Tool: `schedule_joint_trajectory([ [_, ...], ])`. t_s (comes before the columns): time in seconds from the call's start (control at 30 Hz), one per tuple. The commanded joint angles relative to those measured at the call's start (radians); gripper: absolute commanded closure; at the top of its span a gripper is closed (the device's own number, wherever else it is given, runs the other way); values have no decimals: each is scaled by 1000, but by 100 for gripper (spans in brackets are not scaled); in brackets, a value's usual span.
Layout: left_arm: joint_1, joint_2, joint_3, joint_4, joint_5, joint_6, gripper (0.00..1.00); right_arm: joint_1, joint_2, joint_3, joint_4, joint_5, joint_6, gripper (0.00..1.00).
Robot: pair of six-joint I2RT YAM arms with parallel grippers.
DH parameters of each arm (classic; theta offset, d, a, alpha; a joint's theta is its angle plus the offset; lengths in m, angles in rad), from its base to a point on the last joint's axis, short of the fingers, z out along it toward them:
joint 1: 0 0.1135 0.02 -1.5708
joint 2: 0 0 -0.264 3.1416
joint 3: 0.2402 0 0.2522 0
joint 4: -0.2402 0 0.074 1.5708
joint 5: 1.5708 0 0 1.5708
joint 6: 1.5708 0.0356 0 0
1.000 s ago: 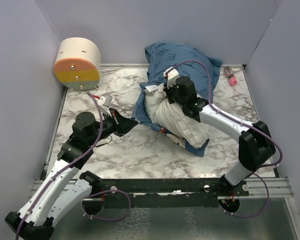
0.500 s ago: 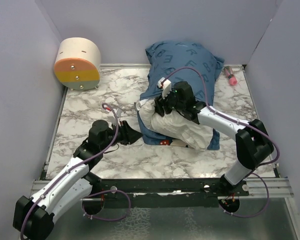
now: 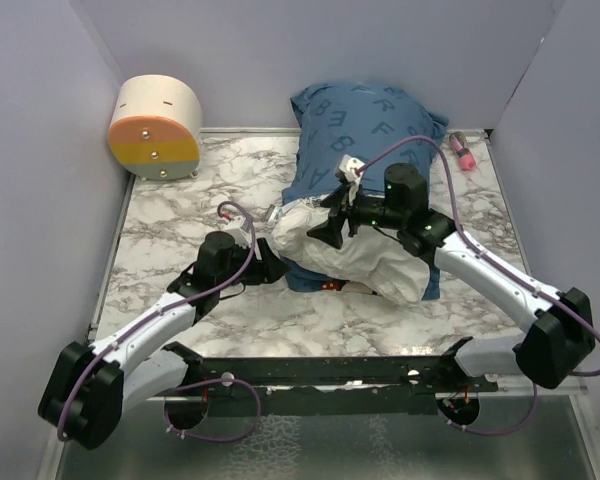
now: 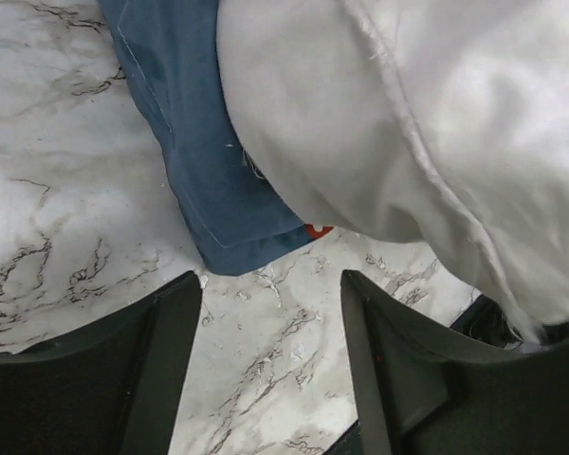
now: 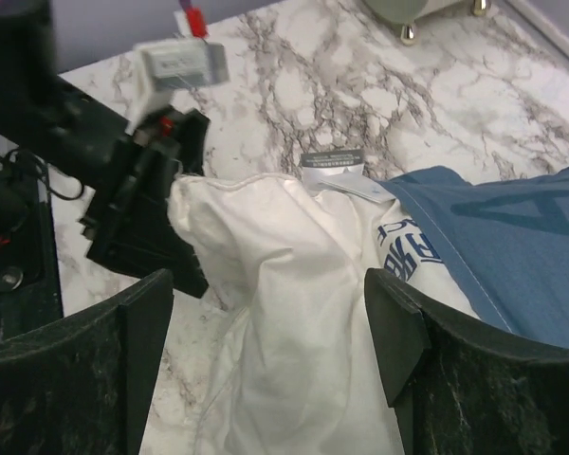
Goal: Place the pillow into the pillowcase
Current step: Stuff the pillow into the pillowcase.
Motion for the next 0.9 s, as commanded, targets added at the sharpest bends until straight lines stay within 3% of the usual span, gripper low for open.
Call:
schedule_joint_trajectory([
  [0.0,6,72,3,202,147,-10,40,4,-149,23,-104,-40,-18,18],
  [0.1,5,74,-41,216,162,-34,38,9,-242,8,-235,27,-26,17],
  [0.2,0,88,-109,270,148,-79,28,33,-326,-41,-324,161,21,15],
  [0.23,-3,107,-123,288,148,-86,27,52,-347,-62,-351,214,37,3],
  [0.27,-6,138,-128,307,155,-93,26,75,-359,-81,-379,280,50,0],
  [0.37,-20,237,-116,383,167,-114,25,140,-352,-128,-459,459,66,0],
  [0.5,-38,380,-74,507,169,-140,25,190,-277,-207,-411,616,72,0],
  [0.63,-42,490,-17,590,141,-162,27,226,-160,-243,-263,948,67,1],
  [0.77,-41,558,42,592,73,-160,41,226,-119,-306,4,1169,29,0],
  [0.8,-42,574,49,602,76,-158,53,226,-101,-307,49,1193,26,3],
  [0.83,-42,590,57,612,87,-158,78,225,-77,-297,78,1219,21,8],
  [0.87,-42,602,62,618,104,-159,93,222,-47,-286,98,1236,21,19],
])
